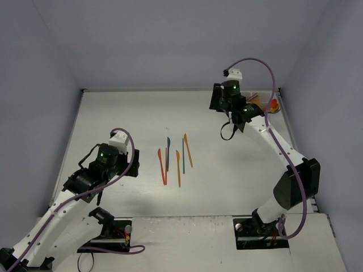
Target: Sort the eating utensils into containers
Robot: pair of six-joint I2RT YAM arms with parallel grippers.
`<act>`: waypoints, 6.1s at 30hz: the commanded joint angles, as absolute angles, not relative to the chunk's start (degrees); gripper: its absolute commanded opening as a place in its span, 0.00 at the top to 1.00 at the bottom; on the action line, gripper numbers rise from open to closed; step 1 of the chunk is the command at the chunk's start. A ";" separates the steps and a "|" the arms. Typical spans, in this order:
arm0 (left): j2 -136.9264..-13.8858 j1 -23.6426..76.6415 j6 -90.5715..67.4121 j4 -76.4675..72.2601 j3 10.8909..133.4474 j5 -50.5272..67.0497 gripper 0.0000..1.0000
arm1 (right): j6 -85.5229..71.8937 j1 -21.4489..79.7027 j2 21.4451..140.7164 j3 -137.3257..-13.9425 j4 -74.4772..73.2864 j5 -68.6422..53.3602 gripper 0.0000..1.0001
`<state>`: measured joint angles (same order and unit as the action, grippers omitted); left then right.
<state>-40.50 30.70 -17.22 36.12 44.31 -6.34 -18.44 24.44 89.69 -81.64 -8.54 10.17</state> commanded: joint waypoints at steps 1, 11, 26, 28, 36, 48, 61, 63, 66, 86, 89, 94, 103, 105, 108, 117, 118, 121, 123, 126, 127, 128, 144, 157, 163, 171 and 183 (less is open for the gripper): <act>-41.39 31.03 -17.67 33.93 46.14 -6.68 0.13 | -24.43 31.02 87.81 -75.43 -18.79 4.93 0.58; -41.40 31.06 -17.75 33.98 46.14 -6.50 0.13 | -35.53 43.92 95.17 -70.97 -19.74 6.70 0.59; -40.34 31.11 -17.75 34.01 46.05 -6.85 0.13 | -38.93 46.67 109.33 -77.07 -19.69 7.03 0.70; -40.10 31.11 -17.79 34.07 46.02 -6.86 0.13 | -38.91 46.58 110.82 -78.08 -19.69 7.23 0.70; -39.79 31.11 -17.93 34.30 45.97 -7.32 0.13 | -39.41 46.26 114.89 -79.49 -19.69 8.54 0.74; -40.44 31.11 -17.88 34.33 46.10 -7.38 0.13 | -38.58 44.25 116.98 -80.66 -20.09 11.27 0.99; -40.68 31.11 -17.76 34.19 46.05 -7.56 0.13 | -28.73 38.93 102.73 -92.16 -19.13 16.11 1.00; -40.62 31.11 -17.75 34.26 46.05 -7.58 0.13 | -27.41 35.99 99.54 -93.00 -17.98 17.56 1.00; -40.77 31.11 -17.75 34.19 46.05 -7.65 0.13 | -25.28 30.51 94.65 -92.67 -15.38 20.14 1.00; -41.05 31.11 -17.94 34.20 45.88 -8.47 0.13 | -22.19 5.63 101.19 -87.63 21.39 26.97 1.00; -40.97 31.11 -18.09 34.28 45.81 -8.76 0.13 | -22.56 5.55 105.25 -88.74 24.12 26.38 1.00; -41.11 31.11 -18.28 34.19 45.70 -9.14 0.13 | -23.78 5.65 109.81 -88.79 28.07 25.27 1.00; -41.46 31.11 -18.46 34.21 45.62 -8.90 0.13 | -25.84 6.04 114.41 -88.42 32.75 24.24 1.00; -41.49 31.11 -18.46 34.28 45.62 -8.79 0.13 | -26.01 6.15 114.61 -88.59 33.13 24.26 1.00; -41.76 31.20 -18.45 34.20 45.62 -8.52 0.13 | -26.02 6.25 114.98 -88.84 33.14 24.11 1.00; -41.90 31.31 -18.39 34.19 45.62 -8.26 0.13 | -26.48 6.97 116.25 -87.14 33.40 23.84 0.98; -41.85 31.36 -18.44 34.19 45.62 -8.26 0.13 | -26.52 7.01 116.21 -86.86 33.40 23.70 0.97; -41.84 31.58 -18.46 34.28 45.62 -8.26 0.13 | -27.44 7.25 115.36 -85.67 33.40 23.45 0.90; -41.80 31.77 -18.46 34.28 45.62 -8.30 0.13 | -27.36 7.63 114.30 -84.76 33.36 22.82 0.82; -41.57 32.00 -18.46 34.32 45.62 -8.35 0.13 | -26.66 8.32 112.31 -83.01 32.86 22.39 0.76; -41.49 32.07 -18.46 34.28 45.62 -8.35 0.13 | -26.47 8.51 111.53 -82.34 32.71 22.09 0.75; -41.48 32.08 -18.46 34.28 45.70 -8.27 0.13 | -26.46 8.76 110.81 -81.79 32.54 21.82 0.73; -53.21 32.14 -29.98 34.04 53.05 -1.75 0.20 | -21.98 9.17 80.33 -73.23 5.88 12.21 0.70; -82.81 37.50 -36.53 34.23 72.05 -1.41 0.34 | -21.01 8.88 55.26 -57.67 -13.72 4.15 0.60; -91.59 40.69 -39.73 34.44 75.50 -1.23 0.50 | -20.13 8.79 50.63 -56.60 -18.48 3.96 0.60; -92.32 43.78 -40.91 34.63 70.05 -0.24 0.61 | -18.81 8.70 46.48 -55.45 -22.51 4.55 0.59; -96.15 44.65 -41.57 34.37 68.03 -1.32 0.72 | -18.11 8.70 45.62 -54.40 -24.17 4.13 0.59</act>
